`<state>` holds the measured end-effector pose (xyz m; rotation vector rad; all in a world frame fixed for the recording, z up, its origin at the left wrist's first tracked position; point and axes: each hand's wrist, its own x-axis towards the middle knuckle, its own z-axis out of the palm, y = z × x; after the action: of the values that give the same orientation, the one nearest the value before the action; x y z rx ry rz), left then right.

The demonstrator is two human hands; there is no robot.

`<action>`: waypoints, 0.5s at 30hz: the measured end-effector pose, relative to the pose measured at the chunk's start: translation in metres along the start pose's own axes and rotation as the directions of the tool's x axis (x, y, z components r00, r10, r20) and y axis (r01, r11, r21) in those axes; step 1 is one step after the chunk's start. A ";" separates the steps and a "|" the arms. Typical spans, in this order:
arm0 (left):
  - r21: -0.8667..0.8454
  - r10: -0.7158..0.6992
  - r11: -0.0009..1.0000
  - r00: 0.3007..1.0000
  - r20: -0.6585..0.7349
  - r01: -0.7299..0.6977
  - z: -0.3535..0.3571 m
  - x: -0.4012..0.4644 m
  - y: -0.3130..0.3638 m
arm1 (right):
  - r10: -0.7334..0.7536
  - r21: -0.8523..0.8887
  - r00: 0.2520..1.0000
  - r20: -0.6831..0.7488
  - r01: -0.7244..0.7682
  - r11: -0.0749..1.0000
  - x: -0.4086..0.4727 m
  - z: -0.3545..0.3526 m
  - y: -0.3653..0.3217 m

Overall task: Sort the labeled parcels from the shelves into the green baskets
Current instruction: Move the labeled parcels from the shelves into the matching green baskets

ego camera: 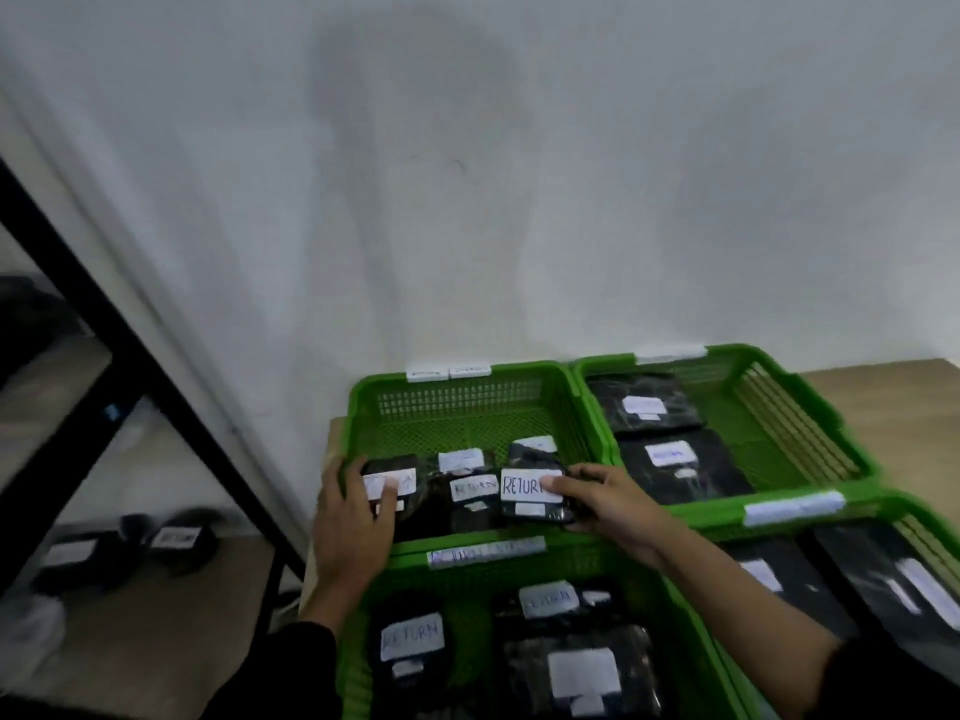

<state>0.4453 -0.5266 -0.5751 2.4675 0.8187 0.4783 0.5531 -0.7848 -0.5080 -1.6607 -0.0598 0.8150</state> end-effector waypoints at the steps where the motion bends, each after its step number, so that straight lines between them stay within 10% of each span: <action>1: -0.008 0.002 1.000 1.000 0.007 -0.002 0.000 0.000 0.000 | 0.001 -0.008 1.000 0.013 -0.001 1.000 0.016 0.002 -0.006; 15: 0.036 -0.037 0.999 0.999 0.022 0.036 0.001 -0.003 0.003 | -0.096 -0.463 0.991 0.095 0.129 0.877 0.209 0.115 -0.033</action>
<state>0.4448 -0.5311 -0.5746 2.4809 0.8689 0.4258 0.6610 -0.5824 -0.5807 -2.0604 -0.4302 0.8092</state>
